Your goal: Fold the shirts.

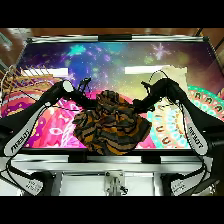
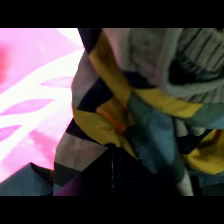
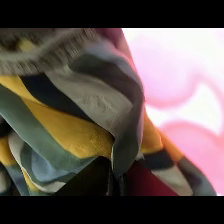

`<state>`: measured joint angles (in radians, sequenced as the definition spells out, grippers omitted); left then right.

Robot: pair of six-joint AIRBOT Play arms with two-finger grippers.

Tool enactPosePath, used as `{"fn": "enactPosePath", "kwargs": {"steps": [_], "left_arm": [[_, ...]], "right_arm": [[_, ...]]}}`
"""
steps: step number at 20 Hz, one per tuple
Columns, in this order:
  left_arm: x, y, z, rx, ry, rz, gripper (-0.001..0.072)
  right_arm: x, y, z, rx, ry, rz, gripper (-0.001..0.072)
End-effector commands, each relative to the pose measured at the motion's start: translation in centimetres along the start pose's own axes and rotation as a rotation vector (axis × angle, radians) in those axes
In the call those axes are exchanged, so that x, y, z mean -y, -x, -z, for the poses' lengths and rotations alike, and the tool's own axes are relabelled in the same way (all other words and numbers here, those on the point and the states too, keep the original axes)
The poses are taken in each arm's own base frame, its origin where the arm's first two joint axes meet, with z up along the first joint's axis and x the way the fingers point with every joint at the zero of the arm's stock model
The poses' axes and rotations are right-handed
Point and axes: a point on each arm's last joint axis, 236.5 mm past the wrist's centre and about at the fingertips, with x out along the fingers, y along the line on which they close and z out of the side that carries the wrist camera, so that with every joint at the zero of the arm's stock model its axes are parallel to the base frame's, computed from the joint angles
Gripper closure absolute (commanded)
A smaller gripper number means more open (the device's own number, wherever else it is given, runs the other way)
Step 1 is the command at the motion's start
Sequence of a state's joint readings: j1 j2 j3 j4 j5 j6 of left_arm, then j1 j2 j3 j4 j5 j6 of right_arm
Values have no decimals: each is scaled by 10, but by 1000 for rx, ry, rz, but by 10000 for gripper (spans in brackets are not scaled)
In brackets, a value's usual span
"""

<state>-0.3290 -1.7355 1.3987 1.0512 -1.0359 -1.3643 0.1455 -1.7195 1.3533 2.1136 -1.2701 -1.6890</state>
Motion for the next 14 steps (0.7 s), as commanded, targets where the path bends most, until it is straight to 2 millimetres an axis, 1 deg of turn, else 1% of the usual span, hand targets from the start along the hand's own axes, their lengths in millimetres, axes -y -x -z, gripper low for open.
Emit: {"fn": "enactPosePath", "kwargs": {"steps": [1,2,3,4,5,6,7,8,9,10,11,12,13,14], "left_arm": [[9,37,-42,118,-95,-32,650],[16,62,-64,187,-143,-59,650],[24,91,-84,257,-190,-86,650],[35,128,-103,334,-244,-123,650],[44,167,-119,407,-296,-167,650],[56,215,-133,498,-349,-222,650],[69,265,-143,597,-393,-274,650],[84,323,-149,718,-434,-329,650],[100,378,-148,836,-465,-376,650],[115,435,-139,964,-488,-423,650],[124,481,-124,1069,-494,-462,650],[130,522,-103,1157,-468,-490,650],[129,553,-80,1216,-425,-512,650],[130,575,-56,1262,-382,-508,649]], "right_arm": [[-20,27,-26,134,155,11,637],[-29,50,-36,196,218,32,637],[-39,81,-48,280,289,69,637],[-54,116,-61,376,355,97,637],[-72,160,-73,497,425,134,637],[-93,211,-83,643,484,169,637],[-116,264,-88,795,530,194,637],[-140,319,-87,957,572,212,637],[-168,381,-77,1138,612,218,637],[-192,433,-61,1295,642,213,637],[-213,482,-37,1442,669,204,637],[-227,515,-12,1534,690,202,637],[-238,537,13,1590,706,195,637],[-243,548,33,1612,708,179,637]]}}
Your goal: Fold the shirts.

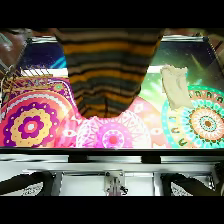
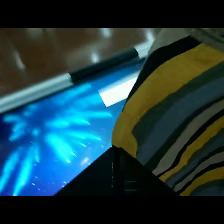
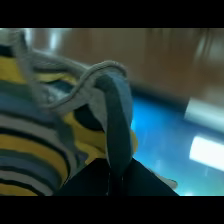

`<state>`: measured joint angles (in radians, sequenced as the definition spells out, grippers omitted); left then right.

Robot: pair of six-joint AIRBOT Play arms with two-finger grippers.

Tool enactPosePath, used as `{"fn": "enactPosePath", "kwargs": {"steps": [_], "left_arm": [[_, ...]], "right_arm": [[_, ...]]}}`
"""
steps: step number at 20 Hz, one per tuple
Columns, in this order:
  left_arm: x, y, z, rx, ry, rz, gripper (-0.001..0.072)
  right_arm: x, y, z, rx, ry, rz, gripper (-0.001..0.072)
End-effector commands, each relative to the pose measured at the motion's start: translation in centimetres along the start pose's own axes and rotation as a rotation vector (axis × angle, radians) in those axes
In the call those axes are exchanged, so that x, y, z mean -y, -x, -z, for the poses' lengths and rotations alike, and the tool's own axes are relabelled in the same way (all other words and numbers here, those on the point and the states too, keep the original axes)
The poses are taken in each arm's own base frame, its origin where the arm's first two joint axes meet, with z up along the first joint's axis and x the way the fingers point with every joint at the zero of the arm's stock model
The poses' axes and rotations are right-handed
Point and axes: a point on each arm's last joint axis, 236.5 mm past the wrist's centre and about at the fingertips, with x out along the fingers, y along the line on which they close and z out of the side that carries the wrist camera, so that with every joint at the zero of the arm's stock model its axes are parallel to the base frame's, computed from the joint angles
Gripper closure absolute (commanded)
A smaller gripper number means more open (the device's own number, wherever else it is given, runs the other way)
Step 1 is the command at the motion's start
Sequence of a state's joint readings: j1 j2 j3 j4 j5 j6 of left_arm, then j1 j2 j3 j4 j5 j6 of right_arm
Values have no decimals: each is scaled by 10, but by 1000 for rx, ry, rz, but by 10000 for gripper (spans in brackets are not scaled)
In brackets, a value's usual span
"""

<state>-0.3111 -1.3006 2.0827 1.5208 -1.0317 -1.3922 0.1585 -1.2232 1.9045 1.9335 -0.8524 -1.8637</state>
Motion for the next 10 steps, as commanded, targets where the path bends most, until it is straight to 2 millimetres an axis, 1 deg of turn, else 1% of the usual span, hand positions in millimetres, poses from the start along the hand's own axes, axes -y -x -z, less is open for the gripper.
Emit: {"fn": "enactPosePath", "kwargs": {"steps": [1,2,3,4,5,6,7,8,9,10], "left_arm": [[-43,123,-56,210,77,-173,649],[-41,142,-50,208,112,-170,649],[-37,151,-35,166,134,-163,649],[-34,151,-11,83,157,-157,649],[-29,146,27,-50,168,-151,649],[-23,137,68,-197,178,-142,649],[-14,125,117,-358,189,-119,649],[-1,113,159,-476,221,-92,649],[15,98,201,-569,252,-56,650],[29,85,240,-632,266,-31,650]], "right_arm": [[-15,93,-90,244,42,36,637],[-23,103,-80,193,29,16,637],[-31,108,-59,97,13,-11,637],[-37,110,-30,-26,-16,-36,637],[-43,110,8,-187,-72,-60,637],[-49,111,51,-357,-134,-81,637],[-57,112,98,-538,-196,-106,637],[-64,113,142,-688,-242,-134,637],[-70,111,177,-787,-280,-159,637],[-75,107,214,-873,-327,-177,637]]}}
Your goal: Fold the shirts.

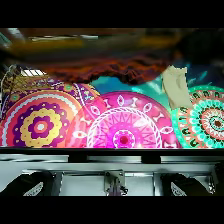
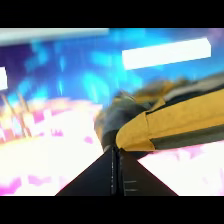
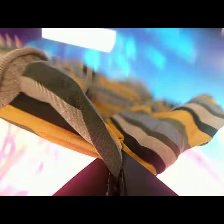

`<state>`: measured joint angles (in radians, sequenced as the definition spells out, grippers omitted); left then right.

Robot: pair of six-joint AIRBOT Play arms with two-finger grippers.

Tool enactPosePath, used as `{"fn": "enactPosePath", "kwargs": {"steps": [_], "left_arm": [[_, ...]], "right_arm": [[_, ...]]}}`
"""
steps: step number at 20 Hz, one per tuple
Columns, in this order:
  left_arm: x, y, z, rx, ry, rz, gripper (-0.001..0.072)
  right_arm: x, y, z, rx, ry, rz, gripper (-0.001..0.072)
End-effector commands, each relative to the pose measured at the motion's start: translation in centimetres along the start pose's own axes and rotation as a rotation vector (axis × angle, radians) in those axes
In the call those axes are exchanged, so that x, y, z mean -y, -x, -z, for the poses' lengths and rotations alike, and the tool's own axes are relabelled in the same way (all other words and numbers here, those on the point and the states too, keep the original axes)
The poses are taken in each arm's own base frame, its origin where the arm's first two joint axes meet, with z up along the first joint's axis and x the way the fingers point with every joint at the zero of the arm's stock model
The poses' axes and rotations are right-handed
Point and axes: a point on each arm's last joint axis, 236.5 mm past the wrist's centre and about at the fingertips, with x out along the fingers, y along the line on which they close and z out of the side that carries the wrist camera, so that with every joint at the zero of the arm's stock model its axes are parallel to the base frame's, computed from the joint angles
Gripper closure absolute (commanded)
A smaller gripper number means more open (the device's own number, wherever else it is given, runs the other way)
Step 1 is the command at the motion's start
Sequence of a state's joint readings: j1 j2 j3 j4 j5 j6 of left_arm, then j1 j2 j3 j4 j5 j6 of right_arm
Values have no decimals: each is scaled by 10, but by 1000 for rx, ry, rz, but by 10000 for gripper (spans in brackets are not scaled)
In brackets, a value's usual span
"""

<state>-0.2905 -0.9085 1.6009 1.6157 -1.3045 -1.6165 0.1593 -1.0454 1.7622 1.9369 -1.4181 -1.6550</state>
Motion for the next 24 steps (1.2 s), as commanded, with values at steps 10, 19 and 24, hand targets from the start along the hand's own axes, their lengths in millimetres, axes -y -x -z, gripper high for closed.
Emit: {"fn": "enactPosePath", "kwargs": {"steps": [10,19,24], "left_arm": [[117,-108,323,-647,90,209,649],[120,-105,324,-644,55,224,649],[122,-108,319,-622,59,230,649]], "right_arm": [[-2,-112,322,-874,-194,-22,636],[32,-101,259,-732,-304,168,130],[6,-148,296,-889,-347,121,131]]}}
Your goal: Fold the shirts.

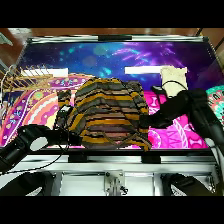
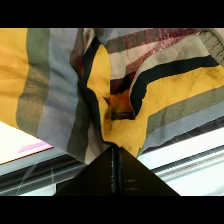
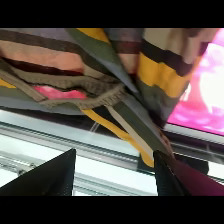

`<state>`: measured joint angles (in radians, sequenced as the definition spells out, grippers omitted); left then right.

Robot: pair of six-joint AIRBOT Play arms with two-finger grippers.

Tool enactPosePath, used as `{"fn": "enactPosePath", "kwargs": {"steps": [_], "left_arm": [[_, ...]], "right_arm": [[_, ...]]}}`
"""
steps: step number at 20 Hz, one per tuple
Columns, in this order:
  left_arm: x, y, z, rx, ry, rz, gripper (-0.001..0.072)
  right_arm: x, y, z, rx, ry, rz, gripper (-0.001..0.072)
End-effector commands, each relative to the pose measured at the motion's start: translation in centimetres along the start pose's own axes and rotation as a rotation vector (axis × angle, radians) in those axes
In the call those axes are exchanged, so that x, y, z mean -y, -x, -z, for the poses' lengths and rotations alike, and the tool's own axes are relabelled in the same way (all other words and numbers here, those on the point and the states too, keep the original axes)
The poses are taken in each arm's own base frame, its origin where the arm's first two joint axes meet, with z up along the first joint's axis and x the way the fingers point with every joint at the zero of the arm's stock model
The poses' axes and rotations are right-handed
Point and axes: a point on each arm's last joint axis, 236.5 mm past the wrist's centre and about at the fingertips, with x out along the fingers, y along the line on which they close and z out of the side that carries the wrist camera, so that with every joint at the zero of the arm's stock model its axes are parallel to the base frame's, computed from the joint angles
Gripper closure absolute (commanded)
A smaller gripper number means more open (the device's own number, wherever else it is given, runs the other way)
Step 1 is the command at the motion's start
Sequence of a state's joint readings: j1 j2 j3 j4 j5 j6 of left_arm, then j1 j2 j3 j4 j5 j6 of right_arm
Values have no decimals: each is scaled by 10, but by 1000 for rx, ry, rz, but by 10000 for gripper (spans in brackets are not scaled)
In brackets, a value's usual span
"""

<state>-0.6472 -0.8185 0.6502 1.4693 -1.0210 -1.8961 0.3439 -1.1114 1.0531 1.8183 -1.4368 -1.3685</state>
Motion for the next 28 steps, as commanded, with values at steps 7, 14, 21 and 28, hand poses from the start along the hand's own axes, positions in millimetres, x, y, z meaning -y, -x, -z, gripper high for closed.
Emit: {"fn": "enactPosePath", "kwargs": {"steps": [7,14,21,28], "left_arm": [[2,0,-4,19,-3,7,648],[5,0,-13,58,-2,21,648],[6,1,-17,71,-2,25,647],[26,1,-10,40,63,113,610]], "right_arm": [[1,-101,14,-326,-148,50,131],[6,-106,16,-339,-218,82,333],[19,-90,21,-337,-115,125,636],[-44,55,-44,259,207,-63,637]]}}
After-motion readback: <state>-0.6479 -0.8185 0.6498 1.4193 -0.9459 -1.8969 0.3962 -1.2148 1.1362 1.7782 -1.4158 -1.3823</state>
